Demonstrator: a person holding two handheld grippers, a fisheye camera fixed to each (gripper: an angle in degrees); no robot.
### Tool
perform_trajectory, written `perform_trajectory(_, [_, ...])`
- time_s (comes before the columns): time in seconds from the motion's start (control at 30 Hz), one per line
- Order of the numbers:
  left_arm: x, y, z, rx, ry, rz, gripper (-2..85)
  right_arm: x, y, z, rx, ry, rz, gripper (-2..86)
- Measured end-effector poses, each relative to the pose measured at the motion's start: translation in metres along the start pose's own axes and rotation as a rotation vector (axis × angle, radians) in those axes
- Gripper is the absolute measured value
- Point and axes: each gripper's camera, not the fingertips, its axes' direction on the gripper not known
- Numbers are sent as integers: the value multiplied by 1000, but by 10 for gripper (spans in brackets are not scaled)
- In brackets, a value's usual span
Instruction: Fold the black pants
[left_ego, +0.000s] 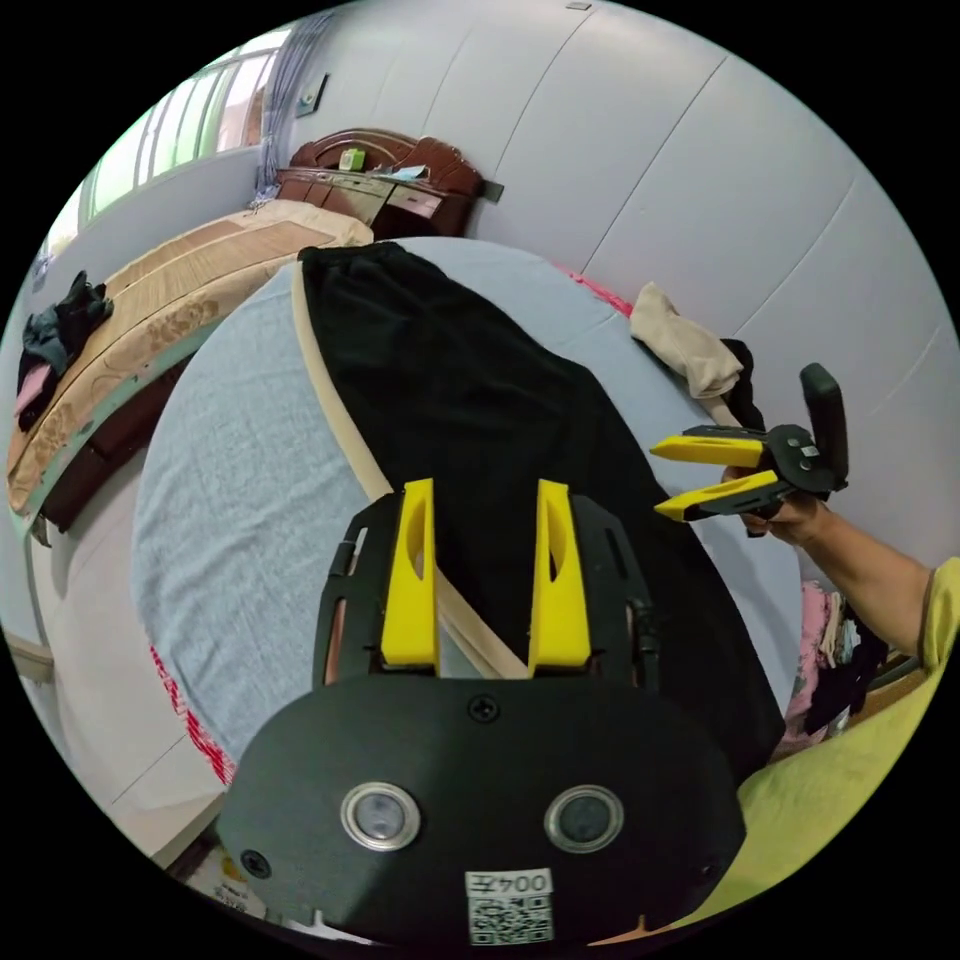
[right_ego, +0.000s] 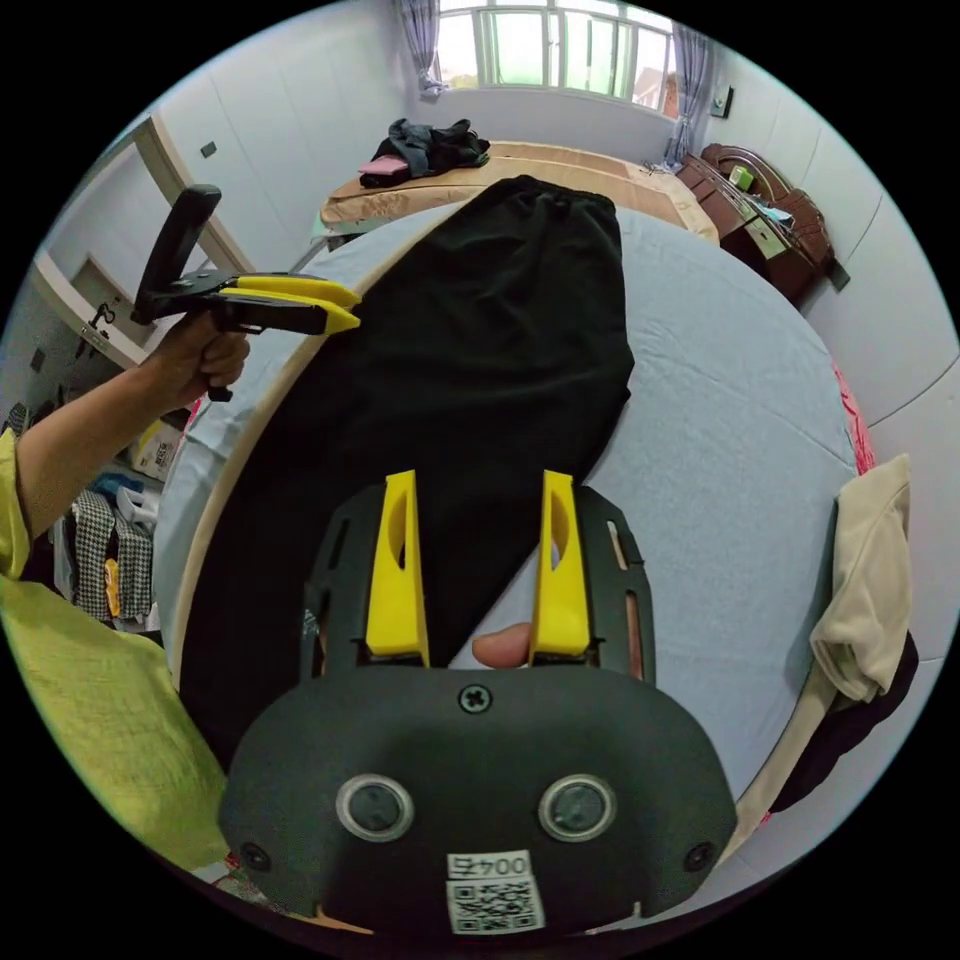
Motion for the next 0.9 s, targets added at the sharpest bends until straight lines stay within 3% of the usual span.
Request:
perform_trajectory(0.1, [-5,-2,38,-112,-44,-32,140,-11,-19,7,-50,15,-14,178])
perform_trajectory(0.17, [1,3,44,-96,-81,-10,137,-19,-22,19,-145,49,-24,180])
perform_trajectory(0.33, [41,17,23,-107,-81,50,138,-44,-4,-41,-148,66,-11,176])
perform_trajectory(0.67, [203,215,8,-309,156,89,129,-163,169,-120,-262,-105,86,147])
perform_trajectory(0.8, [237,271,58,-465,104,126,96,-183,195,-112,-316,-78,49,137])
perform_trajectory(0.9, [233,286,63,-425,24,128,47,-193,215,-111,-350,33,-25,126])
